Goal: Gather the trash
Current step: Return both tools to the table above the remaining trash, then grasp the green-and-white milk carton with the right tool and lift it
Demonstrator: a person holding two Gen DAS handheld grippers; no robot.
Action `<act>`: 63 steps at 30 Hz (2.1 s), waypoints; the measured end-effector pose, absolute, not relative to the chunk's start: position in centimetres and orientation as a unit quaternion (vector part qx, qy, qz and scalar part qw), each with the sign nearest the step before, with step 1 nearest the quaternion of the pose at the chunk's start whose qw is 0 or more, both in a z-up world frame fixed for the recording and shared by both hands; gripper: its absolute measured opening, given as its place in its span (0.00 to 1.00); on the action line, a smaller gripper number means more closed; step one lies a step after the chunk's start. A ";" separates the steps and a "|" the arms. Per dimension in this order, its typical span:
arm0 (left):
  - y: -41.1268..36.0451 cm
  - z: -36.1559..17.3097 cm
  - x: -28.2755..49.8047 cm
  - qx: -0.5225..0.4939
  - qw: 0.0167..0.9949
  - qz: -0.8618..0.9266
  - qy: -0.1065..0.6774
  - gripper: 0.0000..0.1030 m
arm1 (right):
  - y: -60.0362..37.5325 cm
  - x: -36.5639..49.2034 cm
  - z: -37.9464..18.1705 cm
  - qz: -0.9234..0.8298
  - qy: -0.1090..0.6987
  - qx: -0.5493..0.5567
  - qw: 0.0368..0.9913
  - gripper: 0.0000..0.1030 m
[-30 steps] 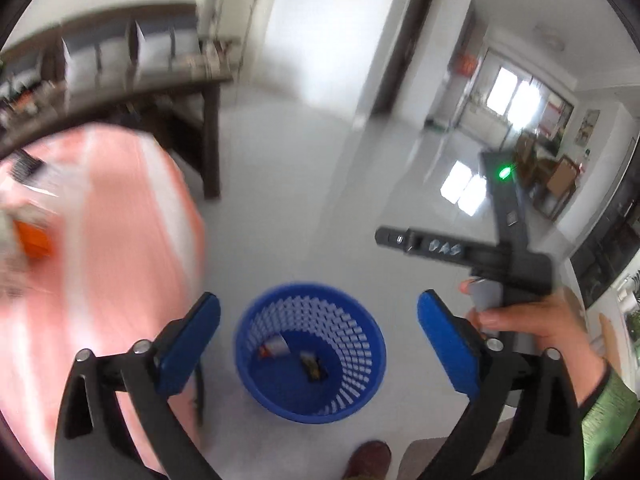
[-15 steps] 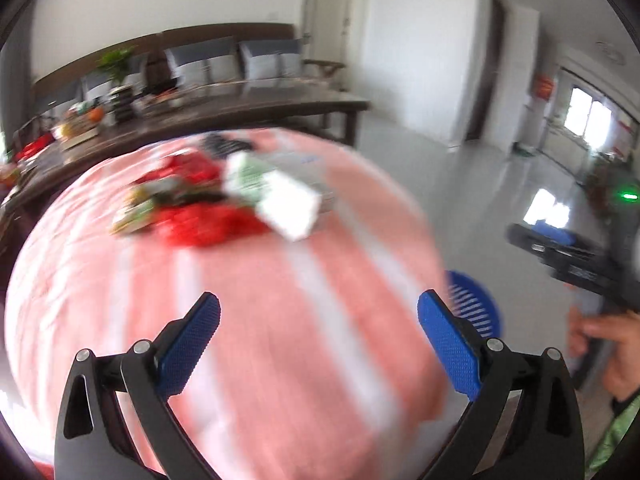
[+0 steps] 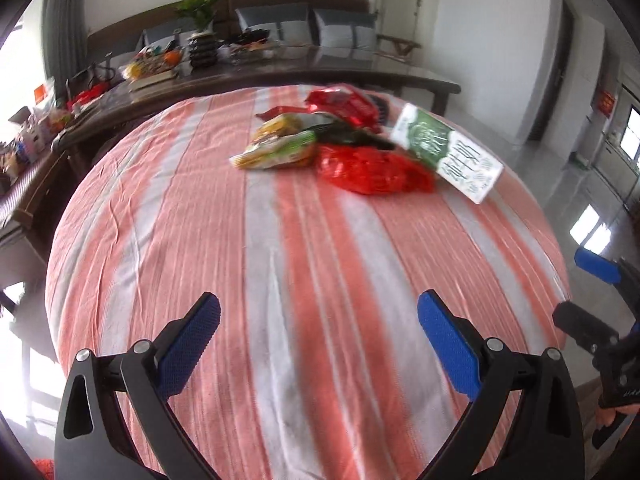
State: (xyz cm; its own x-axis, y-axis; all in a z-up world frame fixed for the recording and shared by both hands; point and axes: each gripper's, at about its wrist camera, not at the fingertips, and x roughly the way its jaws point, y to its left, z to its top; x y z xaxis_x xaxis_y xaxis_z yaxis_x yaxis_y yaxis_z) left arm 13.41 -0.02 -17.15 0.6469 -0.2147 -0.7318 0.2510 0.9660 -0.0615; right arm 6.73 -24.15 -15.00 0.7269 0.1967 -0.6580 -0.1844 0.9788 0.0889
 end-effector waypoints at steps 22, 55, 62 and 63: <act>0.5 -19.3 15.1 0.022 0.891 -0.119 0.437 0.95 | -24.9 8.4 -17.0 0.088 0.393 0.022 0.915 0.93; 0.6 -19.7 15.0 0.062 0.885 -0.117 0.447 0.95 | -25.7 20.4 -13.6 0.103 0.444 0.007 0.890 0.93; 0.6 -19.7 15.0 0.062 0.885 -0.118 0.446 0.95 | -24.0 23.2 -13.9 0.088 0.464 -0.024 0.881 0.49; 0.6 -19.7 15.0 0.062 0.885 -0.118 0.447 0.95 | -23.7 23.0 -14.0 0.088 0.468 -0.031 0.879 0.45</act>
